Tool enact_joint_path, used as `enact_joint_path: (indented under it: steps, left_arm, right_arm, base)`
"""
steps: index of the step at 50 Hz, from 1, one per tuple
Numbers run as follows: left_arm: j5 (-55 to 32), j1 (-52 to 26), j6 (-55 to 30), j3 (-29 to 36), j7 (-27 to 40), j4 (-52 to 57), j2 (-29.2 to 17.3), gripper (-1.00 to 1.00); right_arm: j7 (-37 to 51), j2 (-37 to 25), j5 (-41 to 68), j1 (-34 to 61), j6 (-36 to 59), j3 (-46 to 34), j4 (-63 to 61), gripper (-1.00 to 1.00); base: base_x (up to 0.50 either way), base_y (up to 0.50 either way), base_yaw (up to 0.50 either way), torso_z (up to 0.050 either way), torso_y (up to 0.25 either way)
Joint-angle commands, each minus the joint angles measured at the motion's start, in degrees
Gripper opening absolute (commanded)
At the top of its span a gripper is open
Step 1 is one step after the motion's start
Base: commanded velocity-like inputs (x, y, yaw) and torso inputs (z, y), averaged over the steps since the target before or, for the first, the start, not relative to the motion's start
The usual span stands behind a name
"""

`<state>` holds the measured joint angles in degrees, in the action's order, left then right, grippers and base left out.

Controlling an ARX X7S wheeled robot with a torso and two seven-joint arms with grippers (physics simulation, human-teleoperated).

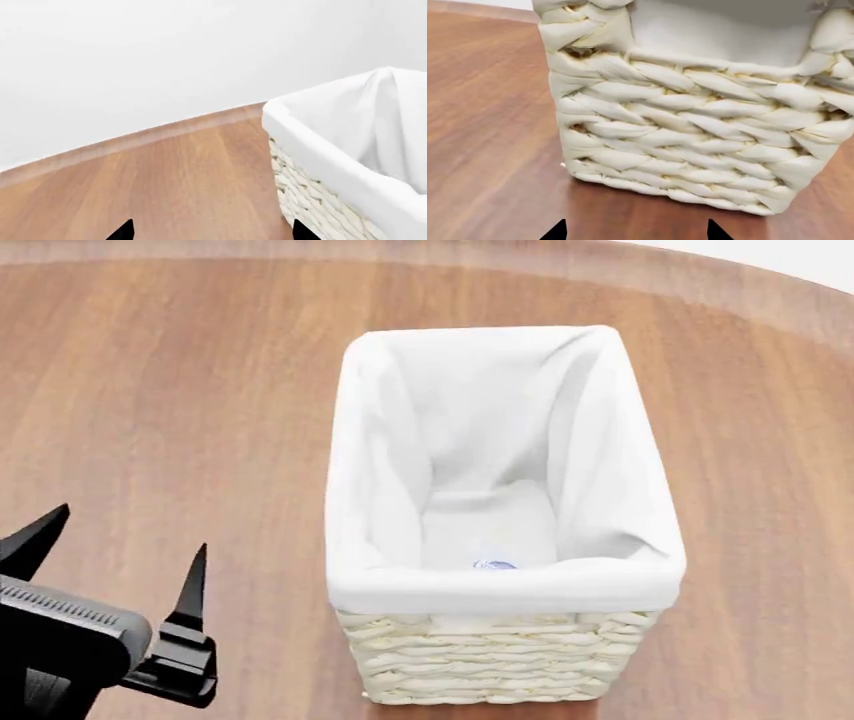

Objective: Pick up the cream cheese box, and put it in the basket.

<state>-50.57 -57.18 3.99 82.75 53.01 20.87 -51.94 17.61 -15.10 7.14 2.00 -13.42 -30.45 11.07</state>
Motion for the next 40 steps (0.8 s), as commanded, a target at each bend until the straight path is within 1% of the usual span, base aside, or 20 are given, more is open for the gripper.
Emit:
enact_joint_path:
  steps: [1,9,15,20,40]
  left_arm:
    - [7.03,8.25,9.31,0.36,3.35,0.35,-1.29,1.0]
    - [9.01,9.8,9.87,0.51,5.51,0.89,-1.42,1.0]
    - [8.28,9.82,10.46,0.25,4.26,-0.83,-0.59,1.0]
    - [8.66,9.39,9.06,0.37,4.85,-0.31,-0.16,1.0]
    - [8.91,10.1,10.11,-0.08,4.46,-0.43,-0.53,1.0]
  right_arm:
    - [0.56,0.53,-0.79,0.38,-0.2,-0.65,1.53,1.0]
    - [0.6,0.11,-0.65,-0.23,-0.39,-0.86,0.89,1.0]
    - [0.63,0.18,-0.6,-0.09,-0.4,-0.99,1.16,1.0]
    - [0.7,0.22,-0.79,-0.01,-0.61,-1.24,1.4,1.0]
    - [1.02,-0.04,-0.85,0.25,-0.41,-1.68,1.01,1.0]
  base:
    - [0.0,0.0,0.0,0.0,0.0]
    - [0.0,0.0,0.0,0.0,0.0]
    - [0.0,0.0,0.0,0.0,0.0]
    - [0.0,0.0,0.0,0.0,0.0]
    - [0.0,0.0,0.0,0.0,0.0]
